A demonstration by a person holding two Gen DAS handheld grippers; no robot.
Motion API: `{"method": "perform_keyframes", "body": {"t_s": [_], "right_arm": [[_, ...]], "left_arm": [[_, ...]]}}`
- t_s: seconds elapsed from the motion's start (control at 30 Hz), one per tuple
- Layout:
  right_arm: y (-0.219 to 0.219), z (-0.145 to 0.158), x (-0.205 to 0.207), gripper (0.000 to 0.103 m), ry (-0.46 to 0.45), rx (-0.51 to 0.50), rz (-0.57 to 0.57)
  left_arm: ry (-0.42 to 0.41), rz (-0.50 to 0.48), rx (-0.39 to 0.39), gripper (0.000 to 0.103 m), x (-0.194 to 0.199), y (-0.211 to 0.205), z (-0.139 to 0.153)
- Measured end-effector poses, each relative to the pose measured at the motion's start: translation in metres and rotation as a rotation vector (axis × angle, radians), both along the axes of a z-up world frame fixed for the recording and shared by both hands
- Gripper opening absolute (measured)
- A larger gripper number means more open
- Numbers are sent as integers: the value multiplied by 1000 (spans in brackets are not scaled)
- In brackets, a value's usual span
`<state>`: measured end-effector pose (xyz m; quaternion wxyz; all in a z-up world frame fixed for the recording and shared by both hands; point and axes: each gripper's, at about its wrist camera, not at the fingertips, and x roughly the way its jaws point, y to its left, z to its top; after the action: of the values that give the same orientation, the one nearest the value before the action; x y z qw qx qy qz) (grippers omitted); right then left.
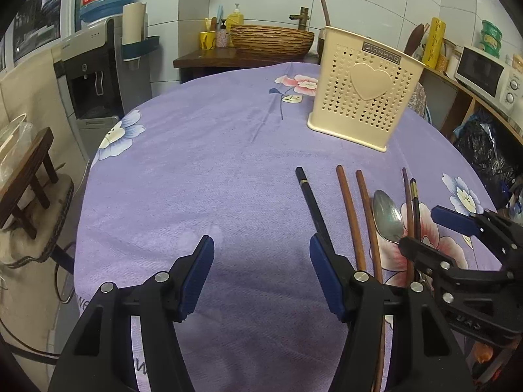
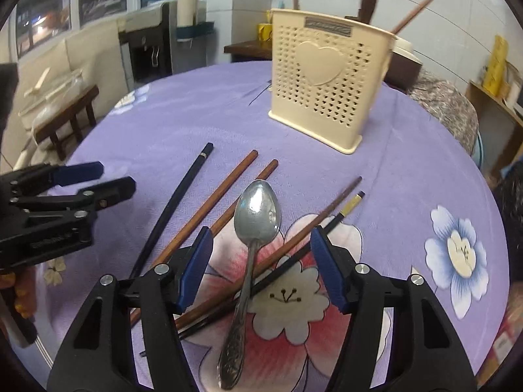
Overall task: Organize utensils
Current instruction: 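Move the left tool to the black chopstick while the right tool approaches the metal spoon, then close the left tool on the black chopstick while the right tool grasps the metal spoon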
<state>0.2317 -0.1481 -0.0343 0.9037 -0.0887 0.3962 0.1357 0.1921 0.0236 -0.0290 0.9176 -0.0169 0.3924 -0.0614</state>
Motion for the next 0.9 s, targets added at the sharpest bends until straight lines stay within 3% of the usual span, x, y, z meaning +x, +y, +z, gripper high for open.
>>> {"method": "perform_keyframes", "body": {"t_s": [0.23,0.77,0.9], "right_arm": [[9,-11,16,57,74,-58,-2],[21,-14,46,56,115,-83,11],[16,-14,52,40,174,9,-11]], "left_arm": [[2,7,-15,61,0,3,1],[8,2,-21,61,2,4,0],[16,-2,-20,61,3,2,-2]]}}
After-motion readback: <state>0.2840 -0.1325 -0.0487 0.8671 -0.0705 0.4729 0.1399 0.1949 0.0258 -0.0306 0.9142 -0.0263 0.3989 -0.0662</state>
